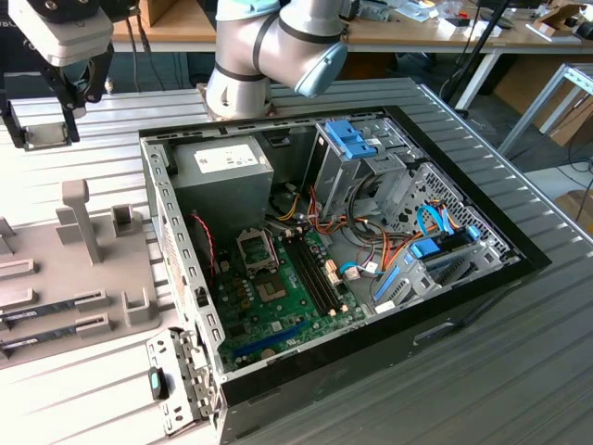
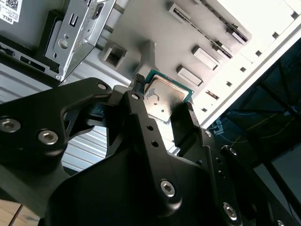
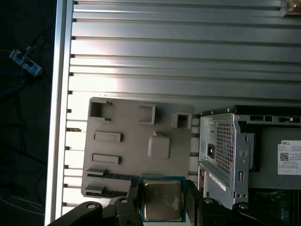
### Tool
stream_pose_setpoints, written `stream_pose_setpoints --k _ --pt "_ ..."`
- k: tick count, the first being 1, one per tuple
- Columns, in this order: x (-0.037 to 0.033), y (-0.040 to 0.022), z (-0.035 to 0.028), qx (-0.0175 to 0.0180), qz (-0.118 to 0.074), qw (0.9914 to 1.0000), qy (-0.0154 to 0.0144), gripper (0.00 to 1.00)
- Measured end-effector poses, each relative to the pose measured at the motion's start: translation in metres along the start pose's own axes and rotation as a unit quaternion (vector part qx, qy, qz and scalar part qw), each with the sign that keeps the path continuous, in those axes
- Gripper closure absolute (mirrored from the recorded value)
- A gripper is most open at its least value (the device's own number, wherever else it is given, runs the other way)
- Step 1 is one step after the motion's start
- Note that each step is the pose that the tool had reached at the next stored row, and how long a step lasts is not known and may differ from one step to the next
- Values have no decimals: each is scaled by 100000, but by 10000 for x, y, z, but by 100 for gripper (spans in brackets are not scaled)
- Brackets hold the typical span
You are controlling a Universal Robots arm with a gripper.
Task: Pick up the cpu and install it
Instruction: 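Pick up the cpu and move it towards the insertion slot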
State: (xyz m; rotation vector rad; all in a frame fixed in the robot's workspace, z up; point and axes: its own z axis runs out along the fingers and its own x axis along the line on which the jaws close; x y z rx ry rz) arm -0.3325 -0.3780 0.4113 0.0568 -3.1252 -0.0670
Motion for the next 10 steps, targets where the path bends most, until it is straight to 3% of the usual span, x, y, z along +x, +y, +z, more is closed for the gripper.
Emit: stream_pose_setpoints --k 10 --pt "-177 -7 -1 0 0 100000 0 53"
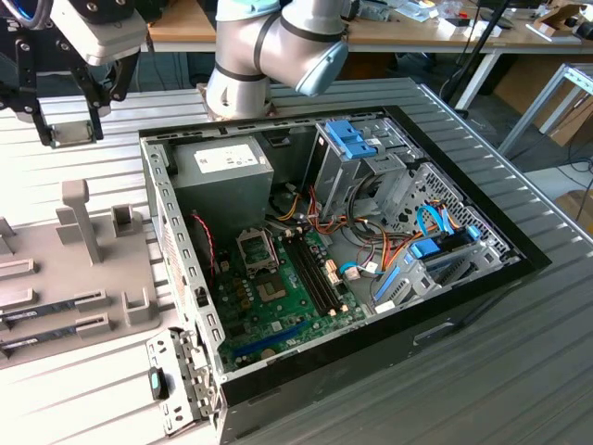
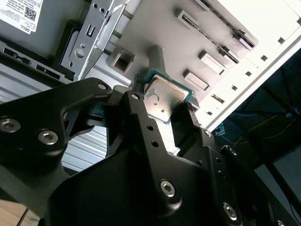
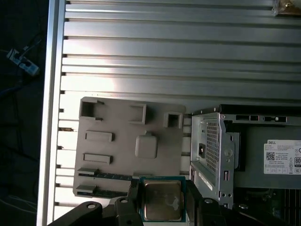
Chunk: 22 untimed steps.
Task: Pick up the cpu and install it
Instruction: 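Pick up the cpu and move it towards the insertion slot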
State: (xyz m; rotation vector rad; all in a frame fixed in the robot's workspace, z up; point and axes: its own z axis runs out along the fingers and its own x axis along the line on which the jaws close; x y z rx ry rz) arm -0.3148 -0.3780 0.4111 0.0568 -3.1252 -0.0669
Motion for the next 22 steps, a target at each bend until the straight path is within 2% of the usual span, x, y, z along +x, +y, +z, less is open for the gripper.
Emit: stream_pose_setpoints --k 7,13,22 --pt "-98 -3 1 0 1 100000 3 53" --pt "-230 -9 3 -2 1 100000 -3 53" --pt "-372 -14 5 -2 0 100000 -2 53"
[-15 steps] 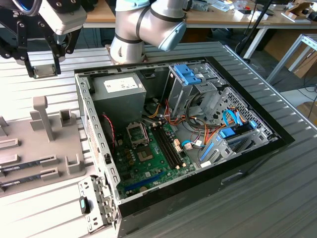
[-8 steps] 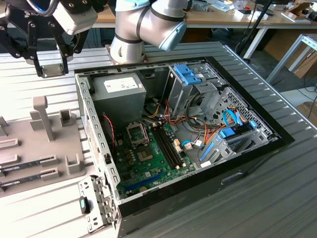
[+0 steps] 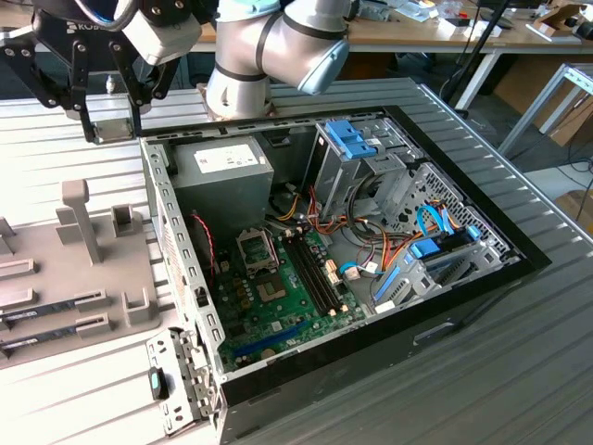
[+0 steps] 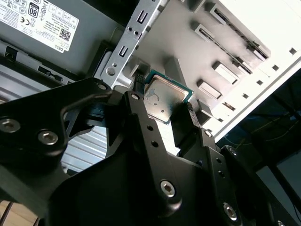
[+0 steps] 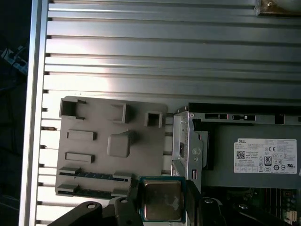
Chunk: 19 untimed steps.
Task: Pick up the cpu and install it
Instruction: 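Pick up the cpu and move it towards the insertion slot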
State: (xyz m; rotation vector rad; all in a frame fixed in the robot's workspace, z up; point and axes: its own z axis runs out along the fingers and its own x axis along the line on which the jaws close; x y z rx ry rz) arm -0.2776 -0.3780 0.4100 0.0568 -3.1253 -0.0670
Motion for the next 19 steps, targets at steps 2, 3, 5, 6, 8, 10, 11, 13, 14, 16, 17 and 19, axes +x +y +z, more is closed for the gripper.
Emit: stream_pose_setpoints --k 2,3,5,6,8,10,11,13,14,16,17,19 --pt "-35 -1 0 -1 -1 100000 0 53" --pt "-48 -2 0 3 -3 100000 3 53" --pt "-76 -3 1 1 0 100000 3 53" --pt "-89 -3 1 0 -1 100000 3 53" --pt "-113 -4 2 0 0 100000 1 53" --pt "-154 -6 3 2 1 100000 2 53" --pt "-173 -7 3 1 -3 100000 3 53" --pt "-193 -7 3 1 1 100000 3 53" --pt "-207 -8 4 1 -1 100000 0 53" --pt "-232 -9 4 2 -1 100000 3 53" --pt "-242 -9 5 -2 -1 100000 2 53" --pt "-283 -11 5 2 0 100000 3 53"
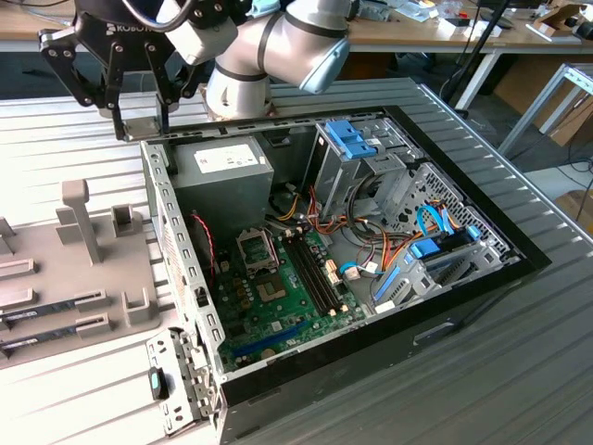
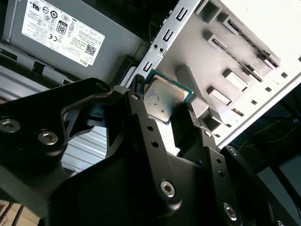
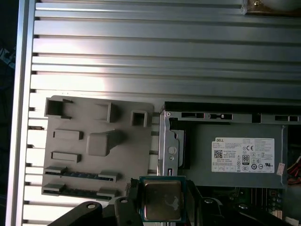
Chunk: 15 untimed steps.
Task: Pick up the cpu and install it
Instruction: 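Pick up the cpu and move it towards the insertion slot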
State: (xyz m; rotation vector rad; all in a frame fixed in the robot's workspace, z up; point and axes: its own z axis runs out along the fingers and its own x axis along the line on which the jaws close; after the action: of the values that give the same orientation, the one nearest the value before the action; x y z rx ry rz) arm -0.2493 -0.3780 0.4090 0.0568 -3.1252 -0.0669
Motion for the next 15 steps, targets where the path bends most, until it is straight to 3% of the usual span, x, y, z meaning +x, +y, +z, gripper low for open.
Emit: stream_pose_setpoints --k 12,15 --pt "-159 -6 8 -2 1 100000 -2 53" --pt "-227 -9 12 -2 1 100000 0 53"
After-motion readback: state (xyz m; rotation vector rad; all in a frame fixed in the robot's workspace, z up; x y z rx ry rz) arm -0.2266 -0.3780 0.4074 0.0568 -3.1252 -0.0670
